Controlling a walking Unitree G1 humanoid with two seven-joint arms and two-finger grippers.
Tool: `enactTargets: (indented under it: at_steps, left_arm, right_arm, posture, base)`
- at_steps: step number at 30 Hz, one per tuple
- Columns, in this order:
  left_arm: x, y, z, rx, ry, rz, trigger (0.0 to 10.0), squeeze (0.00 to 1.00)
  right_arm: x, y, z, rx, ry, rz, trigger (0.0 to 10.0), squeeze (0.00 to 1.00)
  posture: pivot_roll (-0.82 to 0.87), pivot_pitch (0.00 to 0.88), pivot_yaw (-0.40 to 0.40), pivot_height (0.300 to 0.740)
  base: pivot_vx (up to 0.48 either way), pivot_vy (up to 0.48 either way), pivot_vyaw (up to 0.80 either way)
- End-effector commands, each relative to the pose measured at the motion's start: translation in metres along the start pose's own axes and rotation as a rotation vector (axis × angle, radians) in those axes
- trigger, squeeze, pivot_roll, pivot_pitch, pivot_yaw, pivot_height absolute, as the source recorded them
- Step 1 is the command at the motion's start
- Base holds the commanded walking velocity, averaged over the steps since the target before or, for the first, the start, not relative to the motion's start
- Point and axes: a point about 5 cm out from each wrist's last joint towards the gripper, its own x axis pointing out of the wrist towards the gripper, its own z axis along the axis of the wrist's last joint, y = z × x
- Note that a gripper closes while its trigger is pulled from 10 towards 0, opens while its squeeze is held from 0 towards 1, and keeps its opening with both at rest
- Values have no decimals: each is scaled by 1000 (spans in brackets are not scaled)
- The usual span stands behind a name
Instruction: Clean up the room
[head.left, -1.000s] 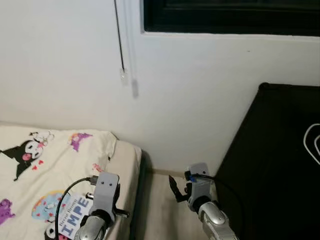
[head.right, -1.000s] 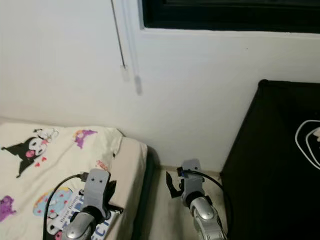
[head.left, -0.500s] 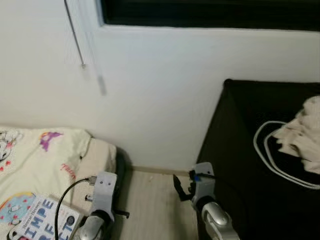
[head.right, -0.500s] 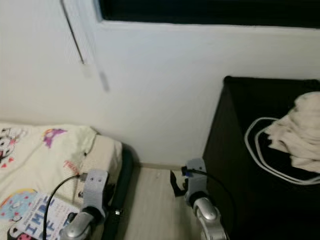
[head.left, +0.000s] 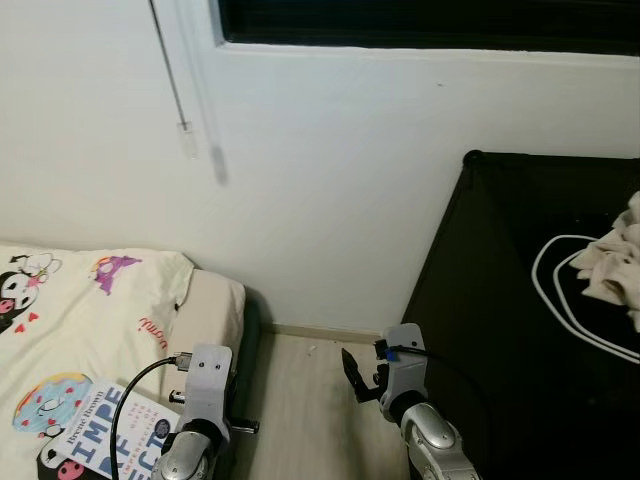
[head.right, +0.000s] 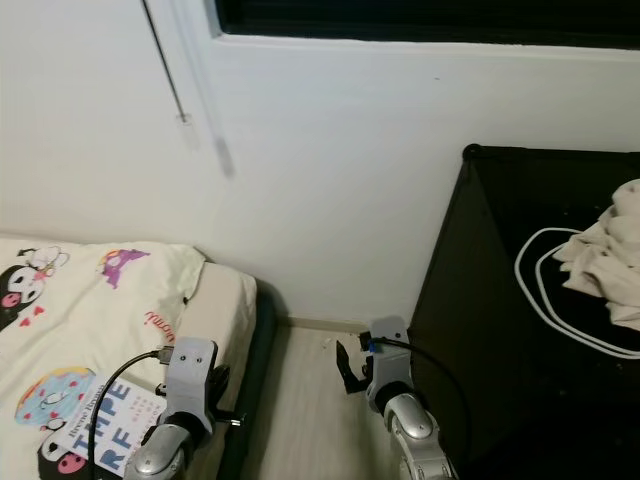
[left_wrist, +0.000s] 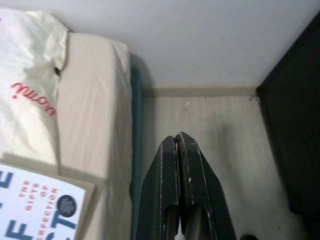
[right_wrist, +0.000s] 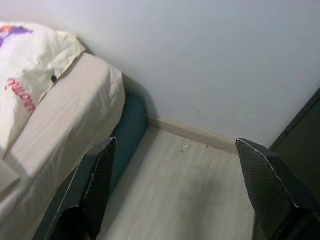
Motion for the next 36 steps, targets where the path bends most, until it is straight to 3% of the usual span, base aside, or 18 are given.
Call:
enactTargets:
  at_steps: [1,30,36]
  left_arm:
    - [-3,1,-4,14,2,-4,10000,0]
    - [-2,-5,-4,17,1,-44,10000,0]
    - [-2,-7,-3,29,1,-57,10000,0]
  right_arm:
    - [-3,3,-6,-23,25,21,10000,0]
    - [-3,2,-6,-11,15,12,10000,0]
    - [-4,-1,-7,13,25,-12,10000,0]
  posture:
    - [28,172,14,740]
    - [24,159,19,740]
    - [23,162,19,740]
  base:
    - [0,0,0]
    - [0,0,766]
    - [0,0,0]
